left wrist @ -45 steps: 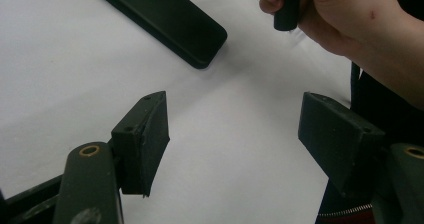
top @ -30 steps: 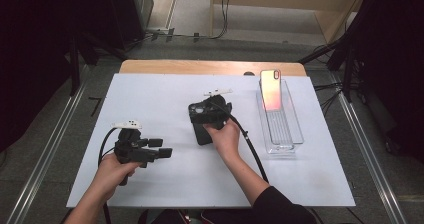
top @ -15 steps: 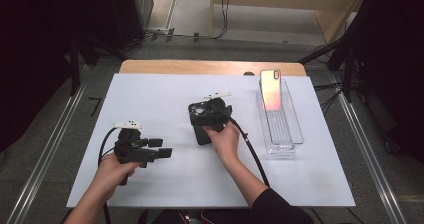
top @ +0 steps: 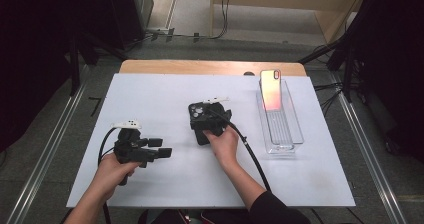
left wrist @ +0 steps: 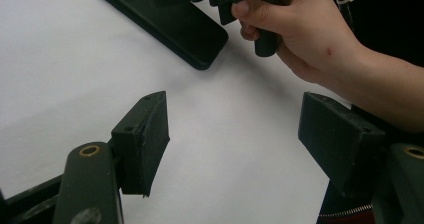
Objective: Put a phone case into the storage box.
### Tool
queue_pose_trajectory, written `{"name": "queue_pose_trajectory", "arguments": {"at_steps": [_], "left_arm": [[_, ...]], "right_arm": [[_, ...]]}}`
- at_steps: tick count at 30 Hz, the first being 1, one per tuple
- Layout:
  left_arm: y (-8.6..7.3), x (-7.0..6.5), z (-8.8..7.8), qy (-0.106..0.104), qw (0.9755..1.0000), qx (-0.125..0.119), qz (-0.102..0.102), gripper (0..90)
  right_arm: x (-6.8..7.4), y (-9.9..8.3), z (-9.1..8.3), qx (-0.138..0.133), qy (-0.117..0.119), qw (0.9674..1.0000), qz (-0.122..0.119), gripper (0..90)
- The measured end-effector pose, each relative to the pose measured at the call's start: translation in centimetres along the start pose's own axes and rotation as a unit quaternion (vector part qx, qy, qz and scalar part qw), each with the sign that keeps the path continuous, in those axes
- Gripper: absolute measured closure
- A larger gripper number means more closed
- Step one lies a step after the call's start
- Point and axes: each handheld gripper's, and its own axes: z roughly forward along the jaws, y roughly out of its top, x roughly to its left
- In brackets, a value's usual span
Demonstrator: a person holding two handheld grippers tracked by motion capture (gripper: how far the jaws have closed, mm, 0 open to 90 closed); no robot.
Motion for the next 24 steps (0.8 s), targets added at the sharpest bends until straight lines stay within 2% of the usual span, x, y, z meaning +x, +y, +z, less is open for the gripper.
{"name": "queue_pose_trajectory", "arguments": {"at_steps": [10, 12, 14, 21, 24], "left_arm": [[0.0, 0.0, 0.0, 0.001, 1.0000, 0.001, 0.001, 28.7], [0.0, 0.0, 0.0, 0.000, 1.0000, 0.000, 0.001, 28.7], [0.0, 0.0, 0.0, 0.000, 1.0000, 0.001, 0.001, 28.7], [0.0, 0.0, 0.0, 0.002, 1.0000, 0.002, 0.002, 28.7], [0.0, -0.1, 0.0, 0.002, 1.0000, 0.002, 0.003, 28.7]], "right_arm": [[0.2, -0.9, 0.8, 0.012, -0.009, 0.9999, -0.001, 3.5], [0.3, -1.1, 0.9, 0.011, -0.017, 0.9997, -0.010, 4.5], [0.4, -1.3, 1.0, 0.014, -0.019, 0.9997, -0.008, 5.1], [1.0, -1.7, 1.2, 0.011, -0.039, 0.9984, -0.039, 6.4], [1.3, -1.7, 1.3, 0.013, -0.049, 0.9979, -0.040, 6.7]]}}
